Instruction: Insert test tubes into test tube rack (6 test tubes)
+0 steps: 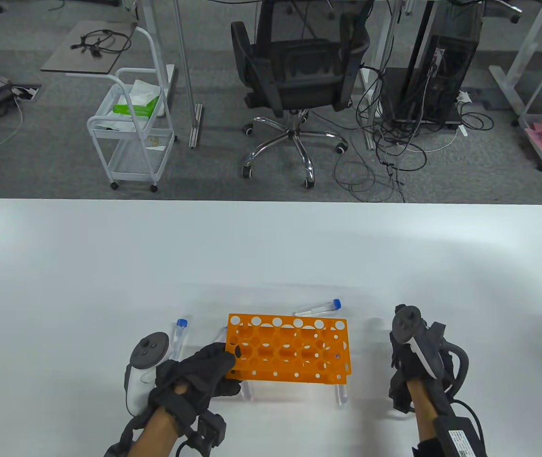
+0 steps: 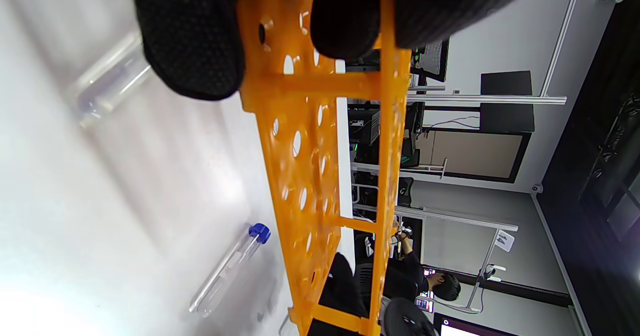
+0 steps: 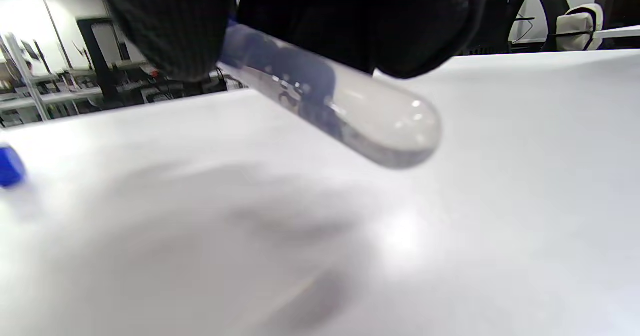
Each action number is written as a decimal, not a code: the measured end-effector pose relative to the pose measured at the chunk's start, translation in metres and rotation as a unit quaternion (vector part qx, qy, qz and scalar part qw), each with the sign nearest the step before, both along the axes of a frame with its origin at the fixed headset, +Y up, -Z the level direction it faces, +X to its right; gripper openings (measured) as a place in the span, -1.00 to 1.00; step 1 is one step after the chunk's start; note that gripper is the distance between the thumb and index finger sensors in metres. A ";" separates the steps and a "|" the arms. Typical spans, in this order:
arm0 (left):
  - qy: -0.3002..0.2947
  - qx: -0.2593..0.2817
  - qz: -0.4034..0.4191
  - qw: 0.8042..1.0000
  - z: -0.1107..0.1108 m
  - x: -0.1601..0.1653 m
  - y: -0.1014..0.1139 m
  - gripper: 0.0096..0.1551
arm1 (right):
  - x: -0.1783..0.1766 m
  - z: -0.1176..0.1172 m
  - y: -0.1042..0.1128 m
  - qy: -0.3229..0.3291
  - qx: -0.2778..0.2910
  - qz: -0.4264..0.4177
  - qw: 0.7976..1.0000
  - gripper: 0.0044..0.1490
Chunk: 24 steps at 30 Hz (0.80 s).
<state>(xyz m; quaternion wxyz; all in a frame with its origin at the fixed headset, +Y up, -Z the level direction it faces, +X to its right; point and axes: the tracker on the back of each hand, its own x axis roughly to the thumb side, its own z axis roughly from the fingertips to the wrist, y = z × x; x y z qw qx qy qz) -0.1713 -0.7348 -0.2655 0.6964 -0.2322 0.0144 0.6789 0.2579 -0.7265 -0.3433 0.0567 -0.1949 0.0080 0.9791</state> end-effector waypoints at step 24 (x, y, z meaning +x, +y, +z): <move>-0.002 -0.006 -0.020 1.000 -0.001 0.009 -0.005 -0.52 | -0.028 0.040 0.070 0.107 0.176 -0.125 0.971 -0.23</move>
